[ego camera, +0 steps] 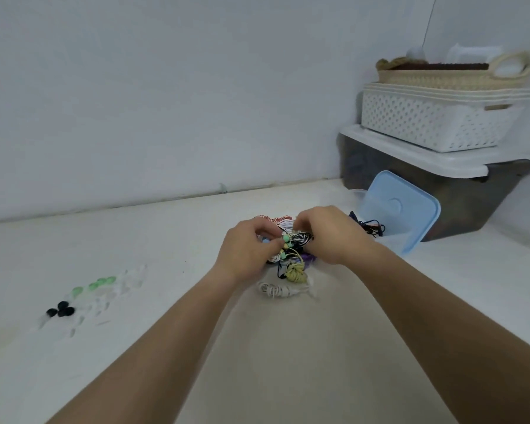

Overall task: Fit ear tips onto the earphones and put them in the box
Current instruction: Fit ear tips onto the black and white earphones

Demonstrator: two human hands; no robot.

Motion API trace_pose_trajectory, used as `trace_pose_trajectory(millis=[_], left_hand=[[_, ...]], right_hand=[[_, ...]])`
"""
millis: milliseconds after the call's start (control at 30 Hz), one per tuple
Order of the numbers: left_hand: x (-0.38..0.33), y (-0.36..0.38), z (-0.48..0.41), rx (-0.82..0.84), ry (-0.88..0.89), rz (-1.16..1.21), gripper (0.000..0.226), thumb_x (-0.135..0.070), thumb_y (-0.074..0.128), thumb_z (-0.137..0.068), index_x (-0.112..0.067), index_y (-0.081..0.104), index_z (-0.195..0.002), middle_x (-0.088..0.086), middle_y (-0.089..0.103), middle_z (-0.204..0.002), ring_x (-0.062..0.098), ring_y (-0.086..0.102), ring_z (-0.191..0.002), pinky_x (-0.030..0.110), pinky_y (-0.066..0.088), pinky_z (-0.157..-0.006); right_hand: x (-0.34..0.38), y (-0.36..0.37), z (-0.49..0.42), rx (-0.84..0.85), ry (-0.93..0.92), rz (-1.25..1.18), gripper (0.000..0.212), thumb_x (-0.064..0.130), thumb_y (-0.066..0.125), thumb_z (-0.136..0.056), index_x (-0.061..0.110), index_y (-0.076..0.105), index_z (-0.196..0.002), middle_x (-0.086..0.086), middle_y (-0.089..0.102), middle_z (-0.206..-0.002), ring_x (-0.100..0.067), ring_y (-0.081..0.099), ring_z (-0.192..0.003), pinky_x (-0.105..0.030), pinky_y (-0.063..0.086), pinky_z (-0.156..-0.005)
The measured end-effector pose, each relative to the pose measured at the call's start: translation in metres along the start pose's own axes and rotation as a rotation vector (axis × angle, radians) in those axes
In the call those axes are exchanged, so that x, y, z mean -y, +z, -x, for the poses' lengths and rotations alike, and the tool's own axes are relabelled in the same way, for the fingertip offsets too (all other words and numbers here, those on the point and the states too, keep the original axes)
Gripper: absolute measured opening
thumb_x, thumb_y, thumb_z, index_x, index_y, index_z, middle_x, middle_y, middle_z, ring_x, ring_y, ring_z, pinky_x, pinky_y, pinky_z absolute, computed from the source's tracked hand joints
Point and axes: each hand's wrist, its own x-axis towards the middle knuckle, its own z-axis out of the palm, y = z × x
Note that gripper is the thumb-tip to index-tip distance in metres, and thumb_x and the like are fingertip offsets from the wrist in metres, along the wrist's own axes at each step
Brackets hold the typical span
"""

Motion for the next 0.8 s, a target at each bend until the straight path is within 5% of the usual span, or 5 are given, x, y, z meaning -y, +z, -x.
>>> trace_pose_trajectory(millis=[133, 267, 667, 800], left_hand=[[0.005, 0.000, -0.001, -0.011, -0.008, 0.035, 0.013, -0.019, 0.078, -0.081, -0.025, 0.071, -0.090, -0.013, 0.069, -0.080, -0.011, 0.055, -0.059, 0.005, 0.039, -0.057], [0.010, 0.002, 0.001, -0.032, -0.074, 0.136, 0.022, -0.021, 0.081, -0.079, -0.021, 0.067, -0.096, -0.006, 0.072, -0.080, -0.008, 0.058, -0.058, 0.007, 0.042, -0.057], [0.008, 0.000, 0.004, -0.043, -0.115, 0.142, 0.021, -0.025, 0.082, -0.079, -0.022, 0.065, -0.092, -0.005, 0.074, -0.081, 0.006, 0.068, -0.073, 0.016, 0.047, -0.066], [0.004, -0.003, 0.006, -0.045, -0.126, 0.141, 0.019, -0.030, 0.079, -0.081, -0.024, 0.065, -0.093, -0.005, 0.073, -0.080, 0.006, 0.068, -0.078, 0.017, 0.045, -0.066]], right_hand=[[0.001, 0.003, -0.001, -0.041, -0.026, 0.024, 0.020, 0.022, 0.073, -0.086, 0.027, 0.069, -0.105, 0.005, 0.069, -0.107, -0.019, 0.060, -0.098, -0.035, 0.051, -0.080], [-0.001, -0.005, -0.003, -0.227, -0.015, -0.243, 0.005, 0.027, 0.069, -0.088, 0.029, 0.066, -0.091, 0.012, 0.068, -0.092, -0.010, 0.059, -0.078, -0.032, 0.048, -0.073], [0.025, -0.038, -0.009, -0.300, 0.184, -1.235, 0.009, 0.012, 0.059, -0.099, 0.009, 0.065, -0.106, -0.003, 0.069, -0.085, -0.016, 0.068, -0.075, -0.033, 0.062, -0.067], [0.034, -0.050, -0.015, -0.272, 0.164, -1.301, 0.009, 0.011, 0.058, -0.100, 0.011, 0.065, -0.105, -0.003, 0.069, -0.093, -0.015, 0.067, -0.074, -0.029, 0.058, -0.069]])
